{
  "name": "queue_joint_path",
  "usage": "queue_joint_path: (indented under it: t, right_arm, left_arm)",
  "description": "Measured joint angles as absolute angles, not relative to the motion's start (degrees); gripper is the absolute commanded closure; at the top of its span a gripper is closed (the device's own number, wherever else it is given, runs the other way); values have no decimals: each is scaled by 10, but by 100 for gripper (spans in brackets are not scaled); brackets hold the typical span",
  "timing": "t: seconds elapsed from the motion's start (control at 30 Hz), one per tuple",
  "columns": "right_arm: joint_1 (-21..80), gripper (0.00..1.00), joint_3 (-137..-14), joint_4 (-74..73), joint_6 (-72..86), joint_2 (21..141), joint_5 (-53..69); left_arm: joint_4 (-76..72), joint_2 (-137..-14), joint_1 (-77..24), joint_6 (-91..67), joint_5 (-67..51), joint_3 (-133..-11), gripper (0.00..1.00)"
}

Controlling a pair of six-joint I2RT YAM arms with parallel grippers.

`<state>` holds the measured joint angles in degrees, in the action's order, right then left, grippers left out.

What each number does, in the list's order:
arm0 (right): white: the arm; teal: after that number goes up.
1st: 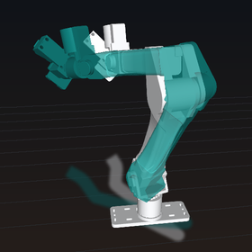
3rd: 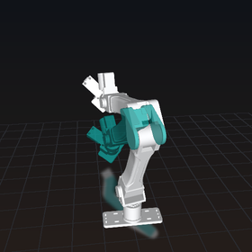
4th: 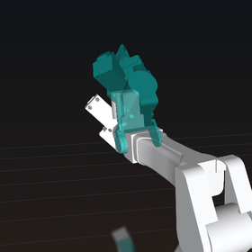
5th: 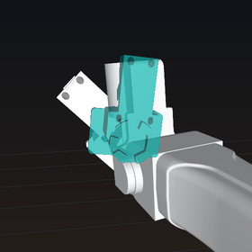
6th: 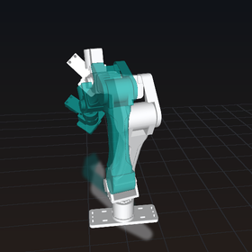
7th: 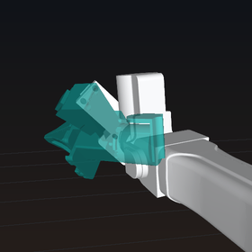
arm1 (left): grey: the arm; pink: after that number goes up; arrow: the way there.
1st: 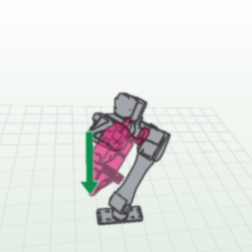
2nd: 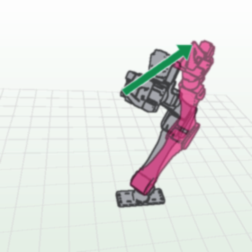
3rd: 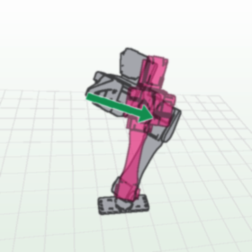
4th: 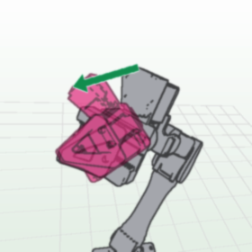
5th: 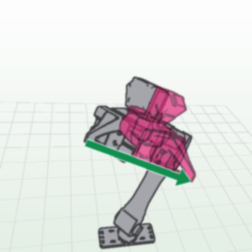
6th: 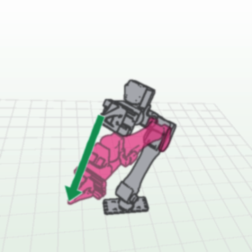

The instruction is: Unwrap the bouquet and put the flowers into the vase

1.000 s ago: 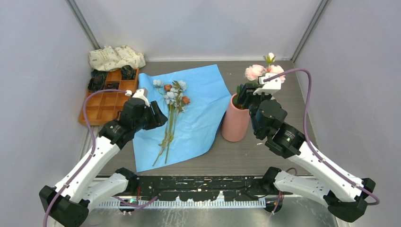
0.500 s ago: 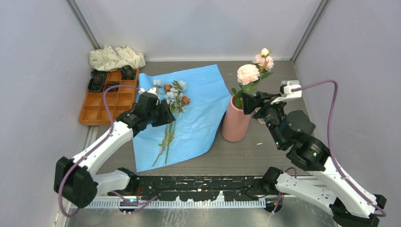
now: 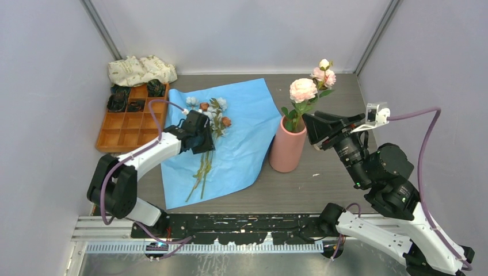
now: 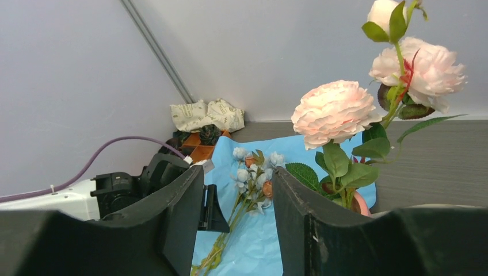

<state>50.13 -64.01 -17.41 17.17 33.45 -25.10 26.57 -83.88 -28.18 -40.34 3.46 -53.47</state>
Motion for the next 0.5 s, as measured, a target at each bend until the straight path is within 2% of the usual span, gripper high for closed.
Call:
queue_joint_path:
  t: [0.5]
  right_arm:
    - [501,49,-603,-185,194,328,-249]
  left_arm:
    - [269,-946,-294,-399,100,-598,65]
